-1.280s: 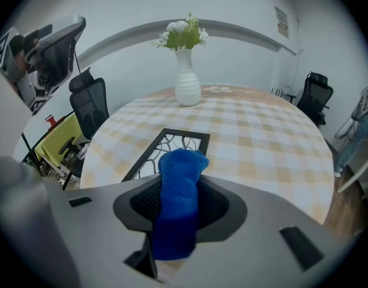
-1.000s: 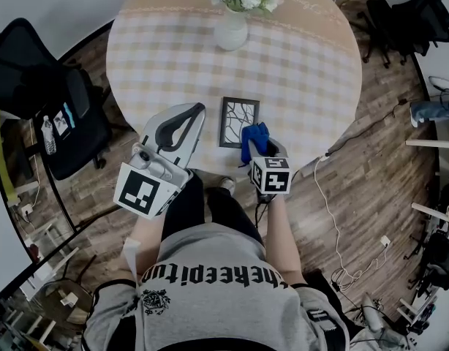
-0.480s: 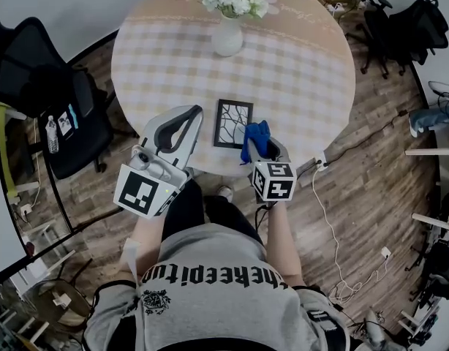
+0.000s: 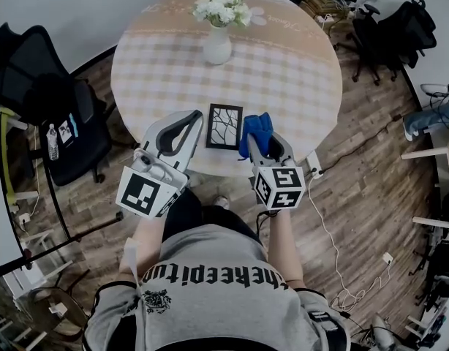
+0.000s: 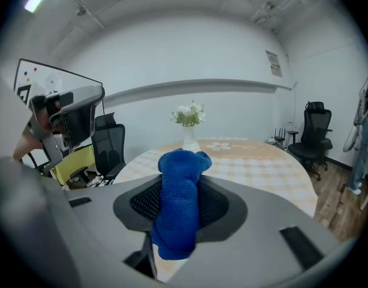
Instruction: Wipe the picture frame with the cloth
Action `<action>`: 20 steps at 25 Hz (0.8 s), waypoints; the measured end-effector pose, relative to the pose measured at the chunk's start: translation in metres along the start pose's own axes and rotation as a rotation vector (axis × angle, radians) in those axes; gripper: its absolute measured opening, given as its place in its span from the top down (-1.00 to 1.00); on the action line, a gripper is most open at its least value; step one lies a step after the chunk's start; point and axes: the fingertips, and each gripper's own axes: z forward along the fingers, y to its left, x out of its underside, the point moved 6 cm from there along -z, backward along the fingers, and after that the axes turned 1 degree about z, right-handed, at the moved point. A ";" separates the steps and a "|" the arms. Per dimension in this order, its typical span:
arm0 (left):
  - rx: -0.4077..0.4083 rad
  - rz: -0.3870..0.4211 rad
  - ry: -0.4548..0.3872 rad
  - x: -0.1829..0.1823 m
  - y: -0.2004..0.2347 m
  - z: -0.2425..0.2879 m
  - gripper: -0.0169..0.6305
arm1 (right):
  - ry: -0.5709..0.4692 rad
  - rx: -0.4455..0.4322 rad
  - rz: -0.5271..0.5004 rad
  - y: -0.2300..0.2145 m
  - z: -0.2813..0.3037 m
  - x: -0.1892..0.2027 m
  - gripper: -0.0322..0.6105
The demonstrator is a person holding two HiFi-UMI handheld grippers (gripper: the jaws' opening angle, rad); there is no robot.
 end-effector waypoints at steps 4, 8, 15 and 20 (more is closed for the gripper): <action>0.003 0.014 -0.013 -0.009 -0.010 -0.002 0.90 | -0.072 -0.015 -0.018 0.004 -0.020 -0.022 0.46; 0.005 0.028 -0.018 -0.014 -0.021 -0.003 0.90 | -0.145 -0.031 -0.028 0.008 -0.038 -0.040 0.46; -0.012 0.053 -0.028 -0.022 -0.037 -0.009 0.90 | -0.243 -0.081 -0.018 0.014 -0.062 -0.057 0.46; -0.053 0.067 -0.039 -0.028 -0.043 -0.017 0.90 | -0.283 -0.110 -0.020 0.016 -0.071 -0.060 0.45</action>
